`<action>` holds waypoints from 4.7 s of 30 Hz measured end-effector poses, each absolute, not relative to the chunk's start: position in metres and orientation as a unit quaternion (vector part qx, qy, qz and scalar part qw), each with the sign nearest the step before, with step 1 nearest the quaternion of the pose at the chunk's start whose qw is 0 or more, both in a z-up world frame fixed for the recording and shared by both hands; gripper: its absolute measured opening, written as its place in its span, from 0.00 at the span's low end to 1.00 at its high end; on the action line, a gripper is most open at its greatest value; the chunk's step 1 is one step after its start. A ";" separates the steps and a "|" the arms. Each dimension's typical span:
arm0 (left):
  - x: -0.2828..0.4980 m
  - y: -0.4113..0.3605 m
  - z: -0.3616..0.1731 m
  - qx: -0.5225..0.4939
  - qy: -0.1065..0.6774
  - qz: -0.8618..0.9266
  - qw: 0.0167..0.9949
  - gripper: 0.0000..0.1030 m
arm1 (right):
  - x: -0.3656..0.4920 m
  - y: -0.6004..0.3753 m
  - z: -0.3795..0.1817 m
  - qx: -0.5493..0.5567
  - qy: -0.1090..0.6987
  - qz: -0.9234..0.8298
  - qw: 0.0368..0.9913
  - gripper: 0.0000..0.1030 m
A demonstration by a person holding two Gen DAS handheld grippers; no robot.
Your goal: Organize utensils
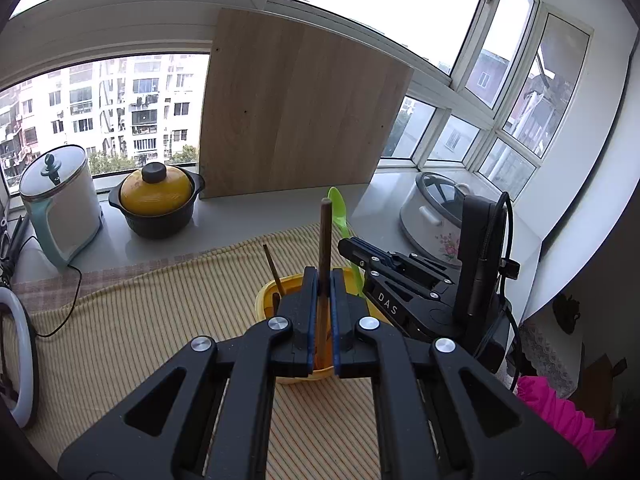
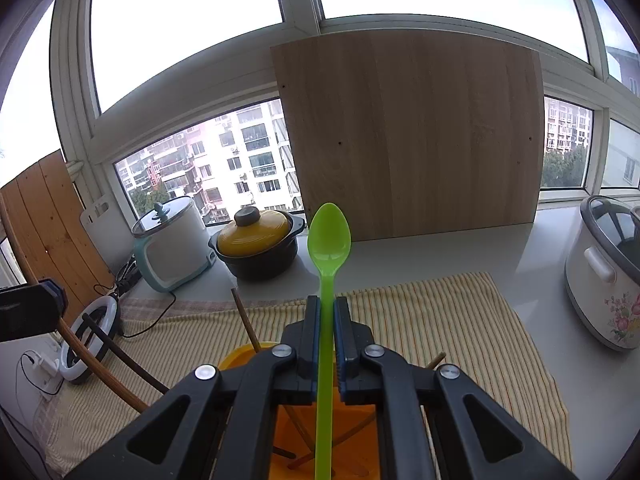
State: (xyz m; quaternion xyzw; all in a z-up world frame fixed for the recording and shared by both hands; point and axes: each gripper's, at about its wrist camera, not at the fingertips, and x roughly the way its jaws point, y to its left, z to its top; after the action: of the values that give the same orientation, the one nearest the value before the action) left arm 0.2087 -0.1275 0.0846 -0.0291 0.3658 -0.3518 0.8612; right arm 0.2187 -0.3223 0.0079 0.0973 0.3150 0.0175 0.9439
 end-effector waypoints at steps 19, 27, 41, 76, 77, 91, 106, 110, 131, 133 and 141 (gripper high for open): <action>0.211 -0.125 0.073 -0.036 0.389 -0.350 0.852 0.10 | 0.210 -0.330 -0.005 0.103 0.335 0.013 0.936 0.05; 0.200 -0.113 0.074 -0.039 0.381 -0.349 0.855 0.28 | 0.190 -0.336 -0.005 0.121 0.335 0.020 0.934 0.28; 0.182 -0.024 0.026 -0.004 0.412 -0.263 0.872 0.28 | 0.140 -0.291 0.014 0.097 0.340 0.090 0.931 0.49; 0.168 -0.004 -0.138 0.013 0.610 -0.190 0.769 0.38 | 0.134 -0.176 -0.124 0.018 0.531 0.160 0.832 0.58; 0.170 -0.006 -0.138 0.015 0.612 -0.188 0.768 0.38 | 0.135 -0.177 -0.124 0.022 0.536 0.161 0.828 0.58; 0.195 -0.035 -0.142 0.056 0.617 -0.179 0.764 0.38 | 0.145 -0.185 -0.129 0.066 0.563 0.172 0.806 0.42; 0.208 -0.028 -0.149 0.054 0.598 -0.184 0.778 0.09 | 0.178 -0.152 -0.146 0.062 0.602 0.196 0.771 0.25; 0.201 -0.016 -0.148 0.046 0.600 -0.184 0.778 0.07 | 0.189 -0.143 -0.151 0.059 0.615 0.197 0.762 0.20; 0.212 -0.002 -0.146 0.035 0.612 -0.182 0.769 0.08 | 0.208 -0.120 -0.157 -0.024 0.625 0.184 0.758 0.10; 0.212 0.003 -0.148 0.023 0.611 -0.186 0.769 0.06 | 0.208 -0.120 -0.157 -0.027 0.625 0.185 0.758 0.08; 0.204 0.028 -0.135 -0.018 0.597 -0.189 0.779 0.05 | 0.207 -0.129 -0.154 -0.006 0.623 0.180 0.762 0.04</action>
State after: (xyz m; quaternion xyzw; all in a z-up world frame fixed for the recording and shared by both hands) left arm 0.2043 0.0279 -0.1349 -0.0185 0.5970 -0.1895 0.7793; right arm 0.2071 -0.1293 -0.1536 -0.0060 0.6226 0.1798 0.7616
